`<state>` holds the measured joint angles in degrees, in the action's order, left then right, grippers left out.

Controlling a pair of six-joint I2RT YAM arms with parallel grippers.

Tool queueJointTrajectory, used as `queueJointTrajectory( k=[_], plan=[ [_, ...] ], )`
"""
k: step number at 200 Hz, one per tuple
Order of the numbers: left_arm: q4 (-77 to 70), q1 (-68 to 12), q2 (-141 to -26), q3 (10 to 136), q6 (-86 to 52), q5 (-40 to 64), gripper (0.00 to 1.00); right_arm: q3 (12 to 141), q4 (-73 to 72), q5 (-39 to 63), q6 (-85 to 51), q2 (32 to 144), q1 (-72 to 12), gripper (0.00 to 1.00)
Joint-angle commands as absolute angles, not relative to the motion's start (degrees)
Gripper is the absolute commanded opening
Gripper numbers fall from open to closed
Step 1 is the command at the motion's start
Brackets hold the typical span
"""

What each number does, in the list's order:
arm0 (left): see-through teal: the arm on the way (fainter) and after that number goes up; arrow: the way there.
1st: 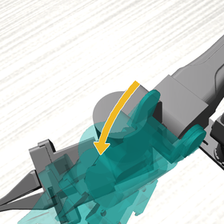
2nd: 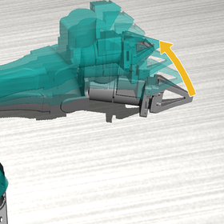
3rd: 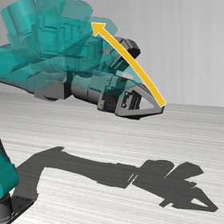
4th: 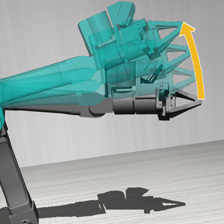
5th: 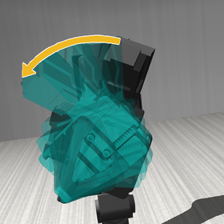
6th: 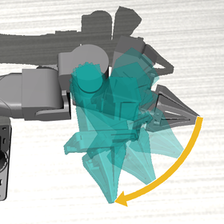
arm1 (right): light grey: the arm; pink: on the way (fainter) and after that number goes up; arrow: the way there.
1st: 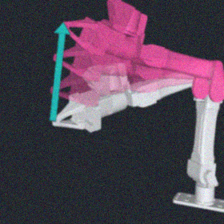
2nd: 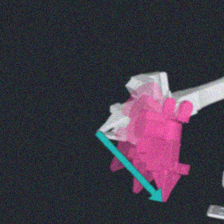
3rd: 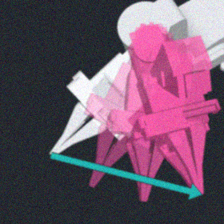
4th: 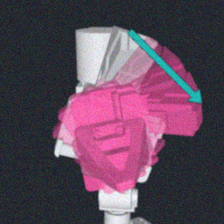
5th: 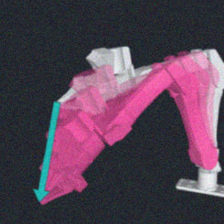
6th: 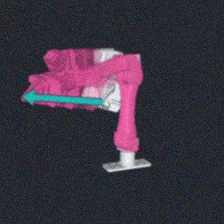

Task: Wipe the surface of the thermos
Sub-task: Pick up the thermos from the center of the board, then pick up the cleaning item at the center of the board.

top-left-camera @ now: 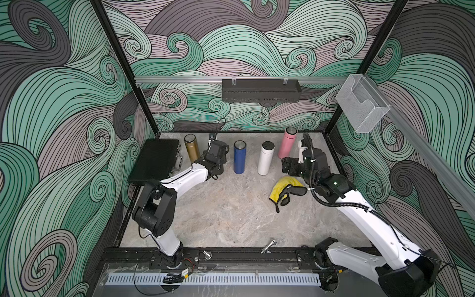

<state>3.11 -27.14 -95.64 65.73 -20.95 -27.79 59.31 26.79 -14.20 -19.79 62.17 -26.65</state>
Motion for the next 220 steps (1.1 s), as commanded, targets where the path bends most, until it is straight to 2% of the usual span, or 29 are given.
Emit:
queueJointTrajectory(
  k=[1, 26, 51, 73, 98, 129, 199, 220],
  plan=[
    [5.9, -26.8, -91.9, 66.3, -19.1, -30.3, 0.0, 57.6, 31.1, -15.4, -20.6, 61.6, -26.4, 0.92],
    [9.3, -26.8, -86.5, 63.6, -18.9, -30.2, 0.0, 52.8, 33.1, -13.3, -21.4, 59.3, -25.8, 0.99],
    [12.3, -27.2, -77.4, 59.4, -19.4, -26.2, 0.0, 49.5, 36.1, -8.2, -24.5, 60.8, -22.1, 1.0],
    [14.7, -28.1, -70.6, 56.9, -20.0, -23.3, 0.0, 45.8, 33.4, -8.0, -26.0, 61.9, -20.4, 1.0],
    [16.0, -28.7, -65.7, 55.2, -22.2, -20.0, 0.0, 47.0, 31.6, -4.3, -29.9, 68.6, -17.3, 1.0],
    [15.8, -29.1, -63.7, 53.8, -23.5, -14.1, 0.0, 49.4, 29.4, -6.2, -28.6, 76.6, -17.4, 1.0],
    [14.7, -29.7, -62.5, 51.8, -24.1, -13.2, 0.0, 48.4, 21.9, -2.9, -26.5, 87.7, -17.4, 1.0],
    [14.4, -29.8, -62.6, 51.5, -24.2, -12.5, 0.0, 48.1, 19.2, -2.7, -27.2, 89.7, -17.4, 0.97]
  ],
)
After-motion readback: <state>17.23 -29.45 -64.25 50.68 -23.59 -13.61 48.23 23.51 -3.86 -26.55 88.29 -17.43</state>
